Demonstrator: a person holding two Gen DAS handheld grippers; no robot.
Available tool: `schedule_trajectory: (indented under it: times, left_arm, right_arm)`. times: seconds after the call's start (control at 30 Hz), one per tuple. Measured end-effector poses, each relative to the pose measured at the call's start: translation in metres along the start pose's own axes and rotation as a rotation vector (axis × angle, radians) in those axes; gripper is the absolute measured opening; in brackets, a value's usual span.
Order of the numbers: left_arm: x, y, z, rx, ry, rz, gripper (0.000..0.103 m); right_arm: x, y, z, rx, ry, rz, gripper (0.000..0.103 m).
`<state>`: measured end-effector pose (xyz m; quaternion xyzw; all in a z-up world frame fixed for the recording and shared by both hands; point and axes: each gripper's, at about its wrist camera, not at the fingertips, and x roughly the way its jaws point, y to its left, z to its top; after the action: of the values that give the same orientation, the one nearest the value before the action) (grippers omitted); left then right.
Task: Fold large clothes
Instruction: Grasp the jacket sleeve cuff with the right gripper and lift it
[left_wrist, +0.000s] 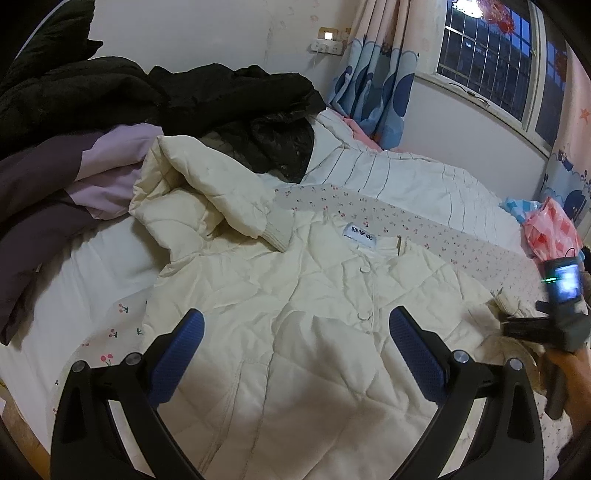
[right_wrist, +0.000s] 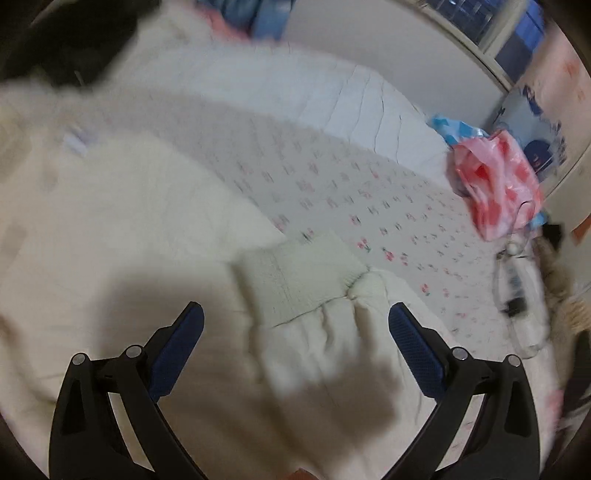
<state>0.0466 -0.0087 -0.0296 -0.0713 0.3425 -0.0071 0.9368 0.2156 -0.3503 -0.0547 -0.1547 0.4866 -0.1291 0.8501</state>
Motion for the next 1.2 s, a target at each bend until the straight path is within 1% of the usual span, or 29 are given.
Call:
schedule_trajectory:
  times: [0.03,0.07,0.13,0.17,0.2,0.27,0.33,0.37,0.4,0.47,0.5,0.57,0.6,0.67,0.73,0.77,0.8,0.83,0.87,0.9,0.93,0.97,1.0,1.03,1.07,1.1,1.13,1.17,1.2]
  left_arm:
    - [0.000,0.000,0.000,0.002,0.000,0.002,0.096]
    - [0.001,0.000,0.000,0.004,0.002,0.004,0.096]
    - [0.002,0.001,0.000,0.002,0.007,0.000,0.096]
    - [0.003,0.000,0.000,0.000,0.012,-0.005,0.096]
    - [0.004,0.000,-0.001,0.000,0.015,-0.009,0.096]
    - [0.004,-0.003,-0.002,0.011,0.020,-0.008,0.096]
    - [0.004,-0.006,-0.004,0.028,0.017,-0.001,0.096]
    - [0.003,-0.008,-0.005,0.038,0.014,0.004,0.096]
    - [0.003,-0.009,-0.006,0.045,0.013,0.007,0.096]
    - [0.003,-0.012,-0.007,0.056,0.011,0.009,0.096]
    - [0.003,-0.014,-0.007,0.059,0.009,0.009,0.096]
    - [0.005,-0.017,-0.007,0.056,0.009,0.006,0.096]
    - [0.006,-0.020,-0.006,0.053,0.010,-0.001,0.096]
    - [0.008,-0.025,-0.006,0.050,0.013,-0.013,0.096]
    - [0.009,-0.028,-0.007,0.051,0.021,-0.030,0.096]
    - [0.009,-0.031,-0.008,0.055,0.027,-0.042,0.096]
    - [0.009,-0.034,-0.009,0.060,0.031,-0.047,0.096]
    - [0.009,-0.037,-0.011,0.071,0.034,-0.055,0.096]
    - [0.010,-0.039,-0.013,0.086,0.038,-0.060,0.096]
    - [0.012,-0.042,-0.015,0.113,0.046,-0.061,0.096]
    - [0.013,-0.044,-0.017,0.139,0.053,-0.059,0.096]
    - [0.015,-0.046,-0.019,0.175,0.060,-0.051,0.096]
    - [0.015,-0.047,-0.020,0.206,0.062,-0.048,0.096]
    - [0.014,-0.047,-0.021,0.225,0.062,-0.049,0.096]
    - [0.010,-0.044,-0.021,0.246,0.063,-0.053,0.096]
    - [0.001,-0.039,-0.021,0.260,0.063,-0.068,0.096]
    - [-0.005,-0.035,-0.022,0.267,0.059,-0.078,0.096]
    - [-0.017,-0.027,-0.025,0.275,0.049,-0.087,0.096]
    - [-0.029,-0.018,-0.029,0.282,0.047,-0.087,0.096]
  right_arm:
    - [0.018,-0.003,-0.002,0.005,0.048,-0.045,0.092]
    - [0.029,-0.014,-0.006,0.063,0.068,0.009,0.076]
    - [0.035,-0.039,-0.014,0.182,0.054,0.096,0.043]
    - [0.032,-0.046,-0.017,0.187,0.041,0.085,0.030]
    - [0.026,-0.057,-0.022,0.207,0.019,0.106,0.027]
    - [0.012,-0.087,-0.032,0.297,-0.020,0.172,0.025]
    - [-0.015,-0.143,-0.047,0.478,-0.121,0.262,0.024]
    - [-0.030,-0.171,-0.052,0.553,-0.169,0.284,0.024]
    - [-0.042,-0.199,-0.059,0.618,-0.220,0.299,0.023]
    - [-0.063,-0.250,-0.067,0.720,-0.283,0.307,0.023]
    - [-0.076,-0.290,-0.076,0.803,-0.340,0.321,0.023]
    - [-0.092,-0.340,-0.087,0.879,-0.391,0.307,0.021]
    - [-0.095,-0.360,-0.087,0.899,-0.412,0.324,0.020]
    - [-0.097,-0.386,-0.093,0.923,-0.443,0.304,0.020]
    - [-0.086,-0.412,-0.113,1.028,-0.489,0.314,0.020]
    - [-0.079,-0.420,-0.123,1.081,-0.506,0.311,0.020]
    - [-0.063,-0.431,-0.134,1.128,-0.498,0.290,0.020]
    - [-0.043,-0.439,-0.145,1.166,-0.464,0.261,0.020]
    - [-0.016,-0.445,-0.156,1.206,-0.391,0.249,0.025]
    - [0.012,-0.450,-0.169,1.249,-0.293,0.276,0.028]
    - [0.039,-0.449,-0.188,1.309,-0.175,0.294,0.028]
    - [0.058,-0.443,-0.215,1.384,-0.110,0.312,0.034]
    - [0.067,-0.438,-0.236,1.436,-0.096,0.336,0.038]
    - [0.071,-0.428,-0.266,1.502,-0.096,0.373,0.040]
    - [0.068,-0.419,-0.294,1.554,-0.104,0.405,0.048]
    - [0.061,-0.411,-0.312,1.566,-0.126,0.433,0.048]
    - [0.044,-0.398,-0.329,1.542,-0.164,0.463,0.050]
    - [0.017,-0.383,-0.346,1.479,-0.208,0.463,0.058]
    - [-0.007,-0.365,-0.352,1.412,-0.229,0.467,0.071]
